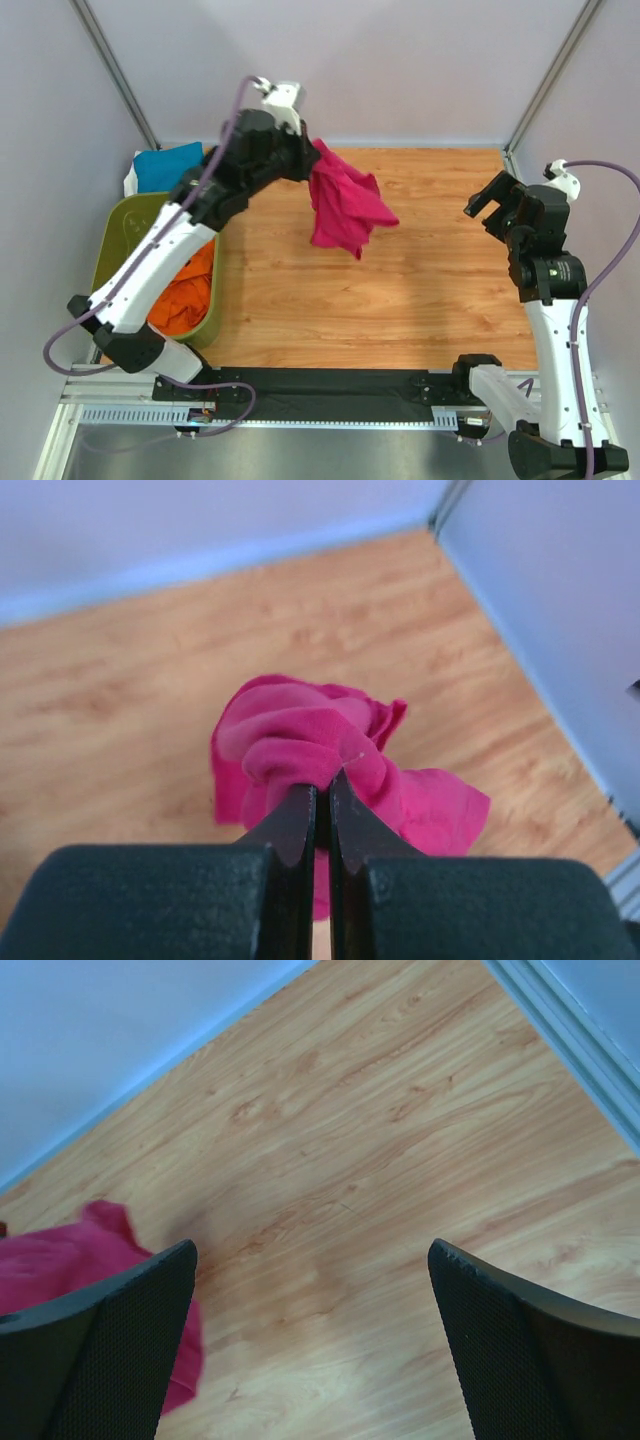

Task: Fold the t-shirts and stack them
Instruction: Move the tshirt to the center of the board

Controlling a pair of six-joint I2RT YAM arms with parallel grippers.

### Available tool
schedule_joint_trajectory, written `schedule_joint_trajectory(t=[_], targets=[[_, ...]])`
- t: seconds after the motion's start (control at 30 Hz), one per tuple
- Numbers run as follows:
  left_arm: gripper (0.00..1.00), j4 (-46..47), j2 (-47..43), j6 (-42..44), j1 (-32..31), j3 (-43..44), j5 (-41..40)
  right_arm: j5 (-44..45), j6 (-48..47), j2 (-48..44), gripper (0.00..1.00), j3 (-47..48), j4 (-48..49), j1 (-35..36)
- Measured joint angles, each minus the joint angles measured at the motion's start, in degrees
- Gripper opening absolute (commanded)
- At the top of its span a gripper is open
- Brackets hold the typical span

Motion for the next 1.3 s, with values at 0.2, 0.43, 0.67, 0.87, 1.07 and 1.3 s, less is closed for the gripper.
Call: schedule_joint_trajectory(t=[0.2,0.43,0.67,0.87,1.07,1.3], targets=[[0.0,9.51,9.51,-5.68,-5.14,-20.68,-0.11,3.15,-1.77,-0.63,1.0,-0.13,-3.08,0.0],[0.91,8.72,26.58,-6.91,-8.44,-21.81,4.5,0.72,-3.58,-0.44,1.0,-4.09,-3.06,0.0],[0.99,6.4,17.77,-8.68,-7.52,-22.58,3.26,-7.96,-5.49,-0.35,1.0,-9.92,0.57,2.32],[0.94,4.44,-5.09,-10.56,-0.17,-30.21,-1.49,-9.18,-6.03,4.07,0.92,-14.19,7.3,18.49],[0.82,7.93,-19.71,-14.45,-0.24,-45.31,0.2,-3.54,-5.2,13.2,0.72,-14.69,9.14,25.49],[0.83,8.37,-14.62,-20.5,-1.99,-56.46,-0.22,-10.64,-9.16,15.54,0.82,-15.93,16.11,31.82]])
